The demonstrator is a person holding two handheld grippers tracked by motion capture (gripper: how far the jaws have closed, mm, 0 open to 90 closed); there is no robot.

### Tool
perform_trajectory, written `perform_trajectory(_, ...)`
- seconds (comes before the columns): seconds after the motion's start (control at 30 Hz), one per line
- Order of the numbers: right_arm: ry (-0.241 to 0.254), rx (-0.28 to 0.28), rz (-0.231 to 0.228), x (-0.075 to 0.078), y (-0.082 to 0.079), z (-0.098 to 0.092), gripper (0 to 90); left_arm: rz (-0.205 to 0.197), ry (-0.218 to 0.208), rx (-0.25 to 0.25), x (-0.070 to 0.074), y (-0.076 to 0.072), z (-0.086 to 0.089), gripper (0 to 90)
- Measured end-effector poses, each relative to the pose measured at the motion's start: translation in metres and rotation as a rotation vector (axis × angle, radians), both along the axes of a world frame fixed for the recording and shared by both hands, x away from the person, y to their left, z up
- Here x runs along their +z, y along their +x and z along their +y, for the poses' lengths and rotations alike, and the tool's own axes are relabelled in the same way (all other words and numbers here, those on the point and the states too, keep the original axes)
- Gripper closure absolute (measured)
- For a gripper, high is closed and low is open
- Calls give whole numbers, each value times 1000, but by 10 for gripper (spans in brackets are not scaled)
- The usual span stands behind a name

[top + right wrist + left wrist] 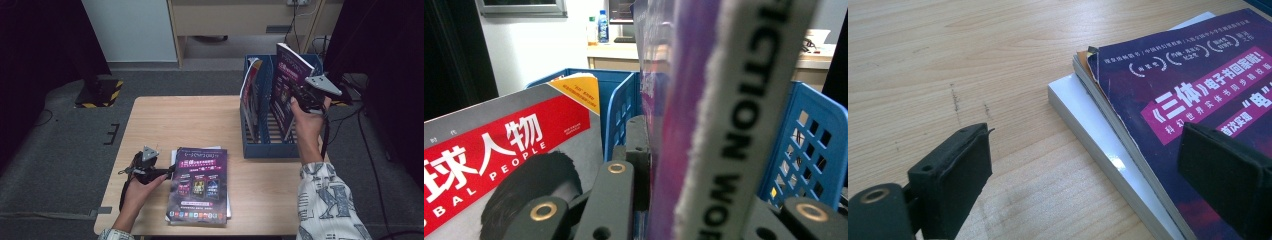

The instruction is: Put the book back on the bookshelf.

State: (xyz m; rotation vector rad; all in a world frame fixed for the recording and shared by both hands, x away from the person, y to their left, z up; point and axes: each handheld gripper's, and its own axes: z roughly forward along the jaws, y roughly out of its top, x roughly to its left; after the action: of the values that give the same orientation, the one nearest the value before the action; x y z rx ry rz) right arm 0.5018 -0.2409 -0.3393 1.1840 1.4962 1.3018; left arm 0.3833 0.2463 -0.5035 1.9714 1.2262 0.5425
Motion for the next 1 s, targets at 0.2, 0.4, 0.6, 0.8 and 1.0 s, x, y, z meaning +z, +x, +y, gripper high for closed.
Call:
perform_trajectory(0.2, -1, 0, 1, -5, 4, 3, 828, 0, 3, -7, 0, 1, -1, 70)
perform_trajectory(0.4, -7, 9, 3, -10, 5, 6, 828, -2, 1, -6, 0, 0, -1, 71)
perform_trajectory(0.6, -5, 11, 3, -14, 7, 8, 828, -1, 5, -8, 0, 0, -2, 71)
perform_trajectory(0.8, 5, 7, -1, -16, 10, 7, 828, -1, 7, -10, 0, 0, -2, 71)
perform_trajectory(1.0, 9, 8, 4, -20, 12, 9, 828, -1, 7, -11, 0, 0, -2, 72)
